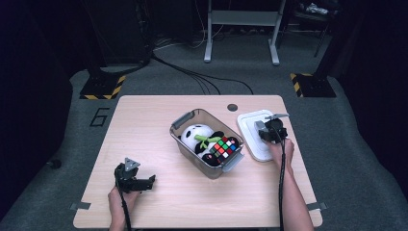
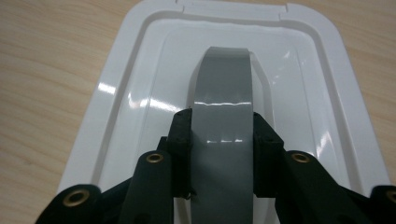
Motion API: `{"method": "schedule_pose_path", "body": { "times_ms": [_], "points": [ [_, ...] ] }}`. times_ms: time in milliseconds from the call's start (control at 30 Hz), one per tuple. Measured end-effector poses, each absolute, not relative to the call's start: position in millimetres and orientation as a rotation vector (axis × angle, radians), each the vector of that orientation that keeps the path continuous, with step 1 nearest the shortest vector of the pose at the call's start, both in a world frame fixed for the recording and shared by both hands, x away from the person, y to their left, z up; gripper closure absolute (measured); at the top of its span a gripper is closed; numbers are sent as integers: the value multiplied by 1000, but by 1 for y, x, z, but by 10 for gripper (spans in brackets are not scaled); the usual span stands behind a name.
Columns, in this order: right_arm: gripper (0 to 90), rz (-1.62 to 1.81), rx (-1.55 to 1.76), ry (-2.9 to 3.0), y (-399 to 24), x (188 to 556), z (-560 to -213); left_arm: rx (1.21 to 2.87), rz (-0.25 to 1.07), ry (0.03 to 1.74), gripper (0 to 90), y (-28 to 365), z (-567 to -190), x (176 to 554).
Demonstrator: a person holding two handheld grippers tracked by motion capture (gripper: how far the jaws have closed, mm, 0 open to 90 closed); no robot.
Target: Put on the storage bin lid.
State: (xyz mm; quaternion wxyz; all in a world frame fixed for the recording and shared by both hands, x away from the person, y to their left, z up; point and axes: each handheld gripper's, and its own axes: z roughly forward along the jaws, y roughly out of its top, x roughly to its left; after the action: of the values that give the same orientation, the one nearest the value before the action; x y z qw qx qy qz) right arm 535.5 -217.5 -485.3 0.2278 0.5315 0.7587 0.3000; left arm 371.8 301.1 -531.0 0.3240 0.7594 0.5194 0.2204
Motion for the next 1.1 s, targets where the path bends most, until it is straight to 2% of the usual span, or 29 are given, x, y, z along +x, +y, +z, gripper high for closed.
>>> {"method": "schedule_pose_path", "body": {
  "times_ms": [400, 1100],
  "points": [
    [668, 893, 1365, 2146, -215, 520, -456, 1996, 577, 1358, 2, 301, -531, 372],
    [668, 924, 1220, 2191, -204, 507, -387, 1985, 584, 1364, 3, 300, -531, 372]
  ]
}}
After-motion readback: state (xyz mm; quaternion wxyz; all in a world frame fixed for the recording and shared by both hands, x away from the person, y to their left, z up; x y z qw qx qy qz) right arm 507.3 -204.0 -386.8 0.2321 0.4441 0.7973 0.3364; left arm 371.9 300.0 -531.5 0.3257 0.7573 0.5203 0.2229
